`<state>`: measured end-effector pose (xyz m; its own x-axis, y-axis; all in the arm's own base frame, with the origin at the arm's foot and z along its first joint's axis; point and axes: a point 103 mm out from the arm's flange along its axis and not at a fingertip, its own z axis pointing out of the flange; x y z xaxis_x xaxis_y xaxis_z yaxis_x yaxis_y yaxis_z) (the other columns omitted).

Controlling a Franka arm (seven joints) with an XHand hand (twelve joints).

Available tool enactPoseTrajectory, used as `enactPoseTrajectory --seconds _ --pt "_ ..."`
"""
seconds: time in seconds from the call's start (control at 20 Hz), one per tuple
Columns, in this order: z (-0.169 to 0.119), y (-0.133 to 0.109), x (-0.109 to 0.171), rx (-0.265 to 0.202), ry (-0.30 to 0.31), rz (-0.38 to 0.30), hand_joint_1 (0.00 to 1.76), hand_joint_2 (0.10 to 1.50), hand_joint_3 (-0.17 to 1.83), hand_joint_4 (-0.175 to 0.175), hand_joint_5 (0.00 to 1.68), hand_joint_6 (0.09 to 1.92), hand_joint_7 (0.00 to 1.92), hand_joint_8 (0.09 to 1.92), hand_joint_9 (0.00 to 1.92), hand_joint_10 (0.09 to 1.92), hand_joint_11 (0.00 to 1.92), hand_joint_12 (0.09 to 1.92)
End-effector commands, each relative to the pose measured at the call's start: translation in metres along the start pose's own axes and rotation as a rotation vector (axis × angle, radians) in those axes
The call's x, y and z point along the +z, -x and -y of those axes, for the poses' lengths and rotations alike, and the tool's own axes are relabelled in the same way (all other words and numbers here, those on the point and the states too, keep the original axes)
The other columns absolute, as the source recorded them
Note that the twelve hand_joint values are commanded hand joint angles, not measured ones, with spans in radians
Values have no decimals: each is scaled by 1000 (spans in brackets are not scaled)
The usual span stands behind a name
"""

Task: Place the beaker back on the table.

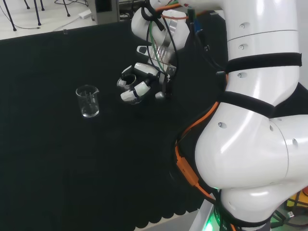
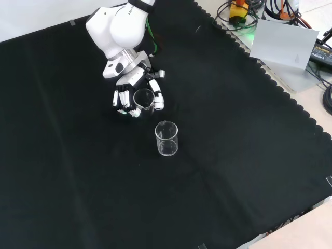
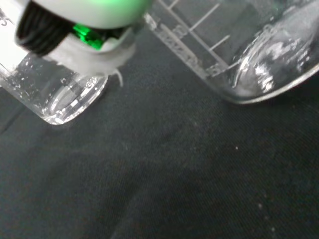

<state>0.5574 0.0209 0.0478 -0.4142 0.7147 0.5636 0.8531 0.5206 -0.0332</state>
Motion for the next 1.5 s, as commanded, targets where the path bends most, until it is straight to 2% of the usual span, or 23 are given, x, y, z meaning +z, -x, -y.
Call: enactPoseTrajectory --seconds 0.05,0.2,0.45,0.9,1.15,1.5 --pt "6 2 1 4 -38 4 1074 492 807 -2 641 936 834 599 904 585 278 1333" --pt "9 2 1 10 -50 -3 1041 479 789 -20 505 840 708 595 775 584 172 1361" --pt "10 1 -6 25 -58 -9 1010 472 768 -36 419 666 614 619 675 619 119 1377" --pt "9 -7 -35 45 -5 7 960 475 744 -40 402 520 518 630 539 656 18 1392" --pt "16 -16 -55 61 16 30 925 485 696 -42 398 398 374 636 374 706 0 1255" --pt "39 -30 -83 94 42 64 893 497 657 -45 375 302 310 631 311 720 0 1194"
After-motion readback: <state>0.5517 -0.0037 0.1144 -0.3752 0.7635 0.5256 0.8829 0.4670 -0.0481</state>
